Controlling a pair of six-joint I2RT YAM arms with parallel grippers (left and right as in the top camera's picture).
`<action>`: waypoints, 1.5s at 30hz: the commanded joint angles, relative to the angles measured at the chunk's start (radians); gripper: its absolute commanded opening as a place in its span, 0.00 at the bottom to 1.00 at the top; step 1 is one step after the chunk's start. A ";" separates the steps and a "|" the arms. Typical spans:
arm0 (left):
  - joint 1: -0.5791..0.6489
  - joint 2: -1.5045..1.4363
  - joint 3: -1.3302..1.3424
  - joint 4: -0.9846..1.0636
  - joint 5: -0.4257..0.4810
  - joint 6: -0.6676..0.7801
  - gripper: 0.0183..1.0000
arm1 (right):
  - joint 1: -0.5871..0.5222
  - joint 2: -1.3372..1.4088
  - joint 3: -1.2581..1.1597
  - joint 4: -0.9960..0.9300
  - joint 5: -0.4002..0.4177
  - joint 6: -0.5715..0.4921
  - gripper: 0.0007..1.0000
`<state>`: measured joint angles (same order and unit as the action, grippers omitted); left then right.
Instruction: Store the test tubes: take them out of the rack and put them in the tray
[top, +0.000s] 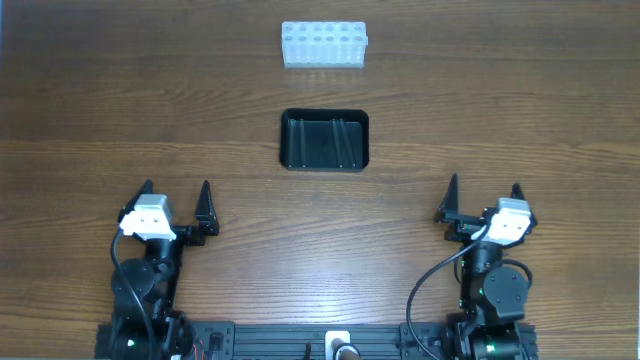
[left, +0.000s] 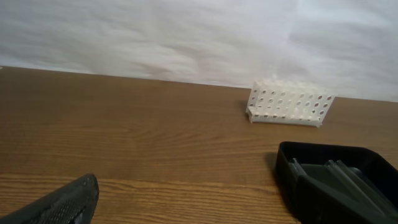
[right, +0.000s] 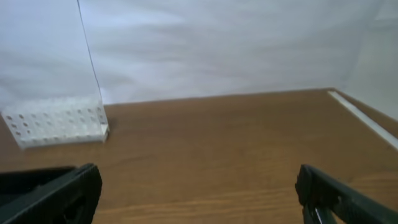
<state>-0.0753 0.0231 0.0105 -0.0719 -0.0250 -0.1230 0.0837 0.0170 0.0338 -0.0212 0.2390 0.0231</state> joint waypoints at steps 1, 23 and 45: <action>0.006 -0.007 -0.005 -0.001 0.010 0.011 1.00 | -0.002 -0.012 -0.029 -0.014 -0.002 0.005 0.99; 0.005 -0.007 -0.005 -0.001 0.010 0.011 1.00 | -0.010 -0.010 -0.029 -0.028 -0.002 0.002 0.99; 0.005 -0.007 -0.005 -0.001 0.010 0.011 1.00 | -0.010 -0.010 -0.029 -0.028 -0.002 0.002 0.99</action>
<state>-0.0753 0.0231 0.0105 -0.0719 -0.0250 -0.1230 0.0837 0.0158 0.0105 -0.0463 0.2390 0.0223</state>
